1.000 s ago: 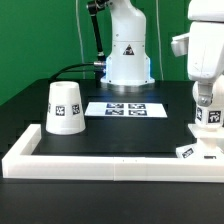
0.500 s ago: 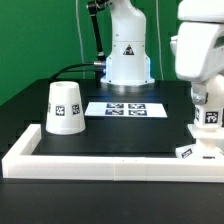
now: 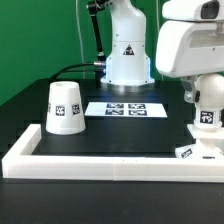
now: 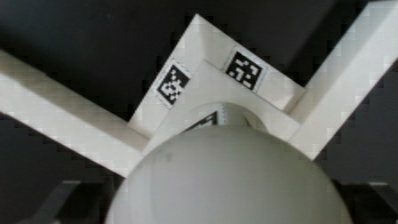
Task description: Assemble lamp
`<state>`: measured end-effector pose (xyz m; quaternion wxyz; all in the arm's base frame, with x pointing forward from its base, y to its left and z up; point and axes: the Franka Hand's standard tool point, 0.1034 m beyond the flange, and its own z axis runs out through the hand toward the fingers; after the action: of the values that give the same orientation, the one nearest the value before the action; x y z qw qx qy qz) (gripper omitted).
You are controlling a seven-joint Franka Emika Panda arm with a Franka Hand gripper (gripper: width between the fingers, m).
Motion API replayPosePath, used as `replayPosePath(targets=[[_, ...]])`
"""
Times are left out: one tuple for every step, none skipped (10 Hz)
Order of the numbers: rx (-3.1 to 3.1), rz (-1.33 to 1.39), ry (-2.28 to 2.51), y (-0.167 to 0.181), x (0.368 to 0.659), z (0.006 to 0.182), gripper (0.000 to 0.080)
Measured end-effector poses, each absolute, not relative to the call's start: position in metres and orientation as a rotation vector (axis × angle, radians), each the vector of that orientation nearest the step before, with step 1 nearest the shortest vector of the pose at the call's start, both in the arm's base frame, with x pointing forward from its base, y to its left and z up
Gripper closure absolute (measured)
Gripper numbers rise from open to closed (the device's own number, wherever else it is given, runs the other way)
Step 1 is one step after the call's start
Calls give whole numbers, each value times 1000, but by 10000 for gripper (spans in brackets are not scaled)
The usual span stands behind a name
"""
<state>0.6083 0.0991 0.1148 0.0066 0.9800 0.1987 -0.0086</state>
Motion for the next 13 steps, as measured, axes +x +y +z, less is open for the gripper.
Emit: replayPosePath(targets=[[3099,-32,444,101,607,115,220],[3120,-35,281,101,607,115,220],[3127,-34,196,101,607,114,220],[3132,-23,80,101,608,114,220],[3132,-23,-30,101,608,114,220],[3131,-23,-122,102,608,114,220],[3123,-23,-242,102,608,114,220],[3116,-23,-324,103,608,114,220],[3106,-23,-411,103,608,114,220],[3092,-22,-526,103,608,114,220],[3084,0,-680,102,607,114,220],[3044,17,-872,103,604,113,220],[3009,19,-989,106,602,114,220]])
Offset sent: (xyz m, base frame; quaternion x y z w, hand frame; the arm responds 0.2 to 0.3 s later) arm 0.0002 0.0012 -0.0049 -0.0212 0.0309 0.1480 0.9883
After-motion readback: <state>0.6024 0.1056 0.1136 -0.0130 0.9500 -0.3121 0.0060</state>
